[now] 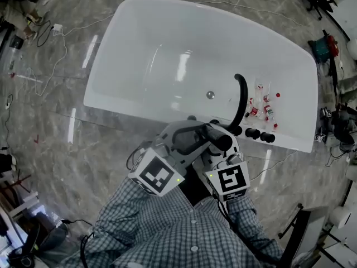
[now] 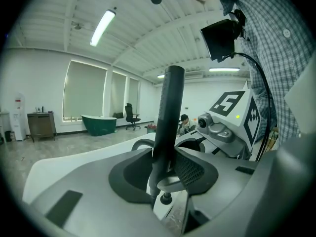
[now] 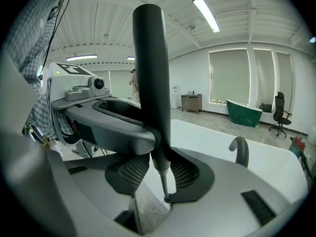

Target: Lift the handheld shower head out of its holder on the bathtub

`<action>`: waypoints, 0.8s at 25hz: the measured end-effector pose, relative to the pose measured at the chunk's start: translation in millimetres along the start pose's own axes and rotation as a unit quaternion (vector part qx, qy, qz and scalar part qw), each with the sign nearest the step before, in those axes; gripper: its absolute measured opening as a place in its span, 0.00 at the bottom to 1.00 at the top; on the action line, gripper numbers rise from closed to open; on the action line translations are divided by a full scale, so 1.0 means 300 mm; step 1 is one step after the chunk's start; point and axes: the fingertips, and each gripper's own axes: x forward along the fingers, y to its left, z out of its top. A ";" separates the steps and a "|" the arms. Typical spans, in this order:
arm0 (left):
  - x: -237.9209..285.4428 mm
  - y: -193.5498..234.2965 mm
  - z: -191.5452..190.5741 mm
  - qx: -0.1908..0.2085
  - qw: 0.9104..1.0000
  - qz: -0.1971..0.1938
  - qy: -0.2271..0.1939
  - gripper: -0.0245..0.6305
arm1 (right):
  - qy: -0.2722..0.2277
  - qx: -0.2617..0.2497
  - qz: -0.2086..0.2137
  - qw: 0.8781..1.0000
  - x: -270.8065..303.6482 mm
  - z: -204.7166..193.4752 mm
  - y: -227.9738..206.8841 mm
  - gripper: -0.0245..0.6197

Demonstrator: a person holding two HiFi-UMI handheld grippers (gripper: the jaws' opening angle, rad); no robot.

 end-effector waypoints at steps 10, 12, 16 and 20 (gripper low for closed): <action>-0.077 -0.013 0.158 0.014 1.000 0.016 -0.021 0.25 | -0.016 -0.036 0.005 0.999 -0.087 0.151 0.036 0.24; -0.095 -0.009 0.194 0.016 0.999 0.019 -0.025 0.25 | -0.024 -0.038 0.003 0.999 -0.100 0.188 0.043 0.24; -0.109 0.003 0.271 0.021 0.999 0.029 -0.039 0.24 | -0.043 -0.048 0.000 0.998 -0.131 0.266 0.033 0.24; -0.110 0.000 0.344 0.026 0.998 0.034 -0.056 0.24 | -0.063 -0.058 -0.003 0.996 -0.174 0.329 0.016 0.24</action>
